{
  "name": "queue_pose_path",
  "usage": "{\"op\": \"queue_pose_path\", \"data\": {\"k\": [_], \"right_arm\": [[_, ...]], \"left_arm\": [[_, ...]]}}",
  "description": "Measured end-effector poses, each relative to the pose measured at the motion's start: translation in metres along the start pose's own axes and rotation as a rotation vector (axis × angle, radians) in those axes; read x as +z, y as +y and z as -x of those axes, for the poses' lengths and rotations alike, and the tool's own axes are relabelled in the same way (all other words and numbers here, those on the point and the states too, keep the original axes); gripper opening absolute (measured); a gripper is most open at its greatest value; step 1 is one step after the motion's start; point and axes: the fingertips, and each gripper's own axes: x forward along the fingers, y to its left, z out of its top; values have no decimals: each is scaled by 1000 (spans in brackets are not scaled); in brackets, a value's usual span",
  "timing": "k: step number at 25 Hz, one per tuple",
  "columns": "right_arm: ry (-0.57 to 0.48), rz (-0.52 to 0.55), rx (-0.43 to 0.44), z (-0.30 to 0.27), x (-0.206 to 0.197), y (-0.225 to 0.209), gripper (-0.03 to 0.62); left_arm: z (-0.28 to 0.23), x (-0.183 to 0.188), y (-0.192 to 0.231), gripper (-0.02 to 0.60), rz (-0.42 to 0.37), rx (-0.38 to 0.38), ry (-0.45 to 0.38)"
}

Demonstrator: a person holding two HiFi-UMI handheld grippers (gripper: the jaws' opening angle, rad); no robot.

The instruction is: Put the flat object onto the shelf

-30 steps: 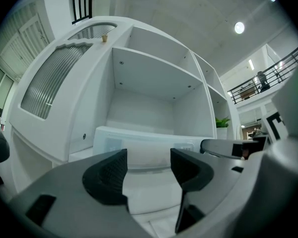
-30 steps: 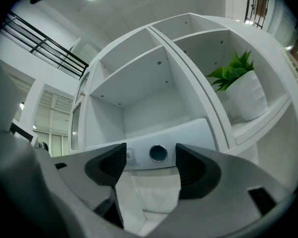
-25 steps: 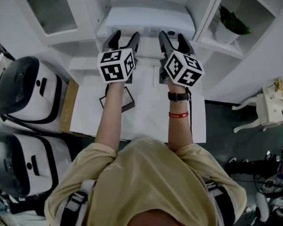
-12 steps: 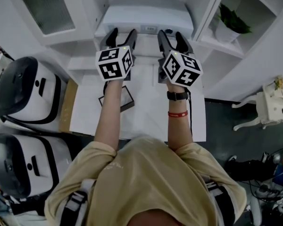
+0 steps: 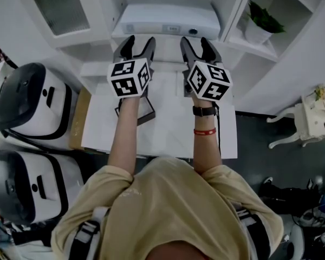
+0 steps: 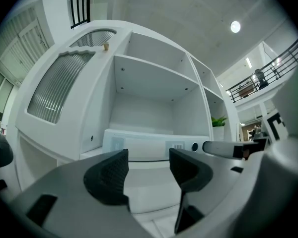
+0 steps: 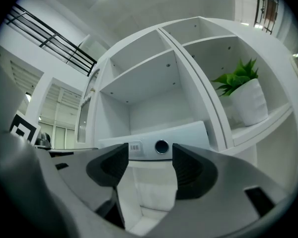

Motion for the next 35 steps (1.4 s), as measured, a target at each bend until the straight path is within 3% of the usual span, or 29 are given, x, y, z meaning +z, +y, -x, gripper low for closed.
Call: {"op": "queue_pose_path", "data": {"k": [12,26,35], "right_arm": [[51,-11,-5,75,-27,19,273],[169,31,-21,186,-81,31,145],[186,44,-18,246,-102,44,93]], "left_arm": [[81,-25,-17,249,-6,-14,14],[195,-84,-29,176,5,10,98],[253,-106,-40,110,-12,3,104]]}}
